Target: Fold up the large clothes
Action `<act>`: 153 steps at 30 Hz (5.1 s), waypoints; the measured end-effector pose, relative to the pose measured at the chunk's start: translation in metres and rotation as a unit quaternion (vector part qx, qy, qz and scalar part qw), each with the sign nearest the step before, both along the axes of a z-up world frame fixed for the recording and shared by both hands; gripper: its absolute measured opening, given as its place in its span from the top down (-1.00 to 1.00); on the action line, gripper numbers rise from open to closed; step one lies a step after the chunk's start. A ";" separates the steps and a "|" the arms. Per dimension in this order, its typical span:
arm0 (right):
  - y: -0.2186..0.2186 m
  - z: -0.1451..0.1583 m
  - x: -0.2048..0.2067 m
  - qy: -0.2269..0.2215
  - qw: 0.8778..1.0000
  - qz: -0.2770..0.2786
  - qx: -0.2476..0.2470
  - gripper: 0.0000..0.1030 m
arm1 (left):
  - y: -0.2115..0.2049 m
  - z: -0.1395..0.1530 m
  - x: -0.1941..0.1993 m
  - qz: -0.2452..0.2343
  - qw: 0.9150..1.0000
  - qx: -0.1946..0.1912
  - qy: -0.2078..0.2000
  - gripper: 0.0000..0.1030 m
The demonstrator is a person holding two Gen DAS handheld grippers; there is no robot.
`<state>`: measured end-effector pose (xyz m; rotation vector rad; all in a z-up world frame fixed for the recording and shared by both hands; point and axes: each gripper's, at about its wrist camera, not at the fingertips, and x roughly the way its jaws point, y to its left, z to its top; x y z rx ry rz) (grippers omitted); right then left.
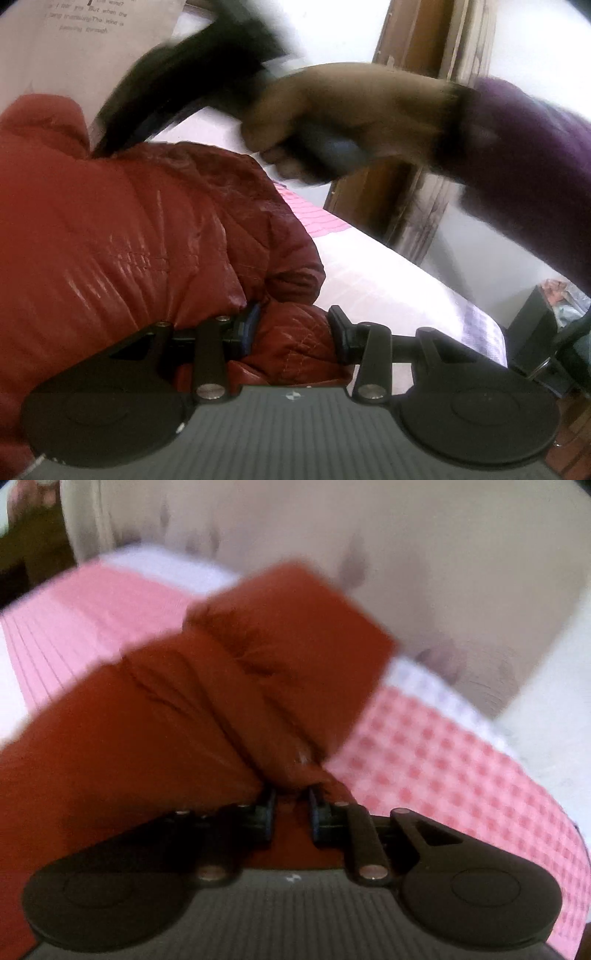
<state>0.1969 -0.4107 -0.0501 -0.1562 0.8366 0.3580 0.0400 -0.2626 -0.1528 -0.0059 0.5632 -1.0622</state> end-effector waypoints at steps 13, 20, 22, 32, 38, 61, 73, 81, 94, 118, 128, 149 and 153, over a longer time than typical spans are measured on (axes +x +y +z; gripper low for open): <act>-0.075 -0.021 -0.161 -0.088 0.987 -0.108 0.079 0.29 | 0.000 0.002 -0.008 -0.001 1.000 0.008 -0.010 0.13; -0.063 -0.054 -0.136 -0.073 0.987 -0.111 0.086 0.30 | 0.002 0.005 -0.010 0.000 1.000 0.014 -0.011 0.13; -0.065 -0.062 -0.138 -0.079 0.985 -0.117 0.100 0.31 | 0.001 0.006 -0.011 -0.001 1.000 0.020 -0.013 0.13; -0.082 -0.014 -0.168 -0.113 0.976 -0.101 0.157 0.22 | -0.007 0.008 -0.021 -0.003 0.998 0.033 -0.045 -0.01; -0.044 -0.026 -0.155 -0.090 0.991 -0.043 0.093 0.17 | -0.004 0.016 -0.042 -0.021 0.996 0.028 -0.082 -0.39; -0.054 -0.012 -0.186 -0.155 0.977 -0.073 0.131 -0.18 | 0.027 0.016 -0.044 -0.010 0.997 0.011 -0.082 0.02; -0.030 -0.044 -0.212 -0.110 0.992 -0.013 0.059 -0.14 | 0.049 0.048 -0.061 0.011 0.994 0.042 -0.096 -0.23; -0.037 -0.060 -0.212 -0.114 0.989 -0.026 0.092 -0.18 | 0.063 0.067 -0.027 0.078 0.992 0.052 -0.082 -0.12; -0.054 -0.033 -0.232 -0.140 0.977 -0.051 0.153 -0.23 | 0.054 0.057 -0.008 0.072 0.993 0.069 -0.060 -0.11; -0.037 -0.029 -0.106 -0.093 0.986 -0.077 0.114 -0.28 | 0.040 0.052 -0.012 0.063 0.990 0.092 -0.081 -0.20; -0.045 -0.057 -0.114 -0.120 0.974 -0.105 0.162 -0.29 | 0.034 0.050 -0.008 0.053 0.991 0.099 -0.078 -0.22; -0.045 -0.060 -0.120 -0.132 0.971 -0.115 0.164 -0.33 | 0.037 0.037 -0.007 0.036 0.989 0.101 -0.101 -0.23; -0.045 -0.061 -0.120 -0.134 0.970 -0.116 0.164 -0.34 | 0.045 0.042 -0.010 0.030 0.989 0.094 -0.114 -0.21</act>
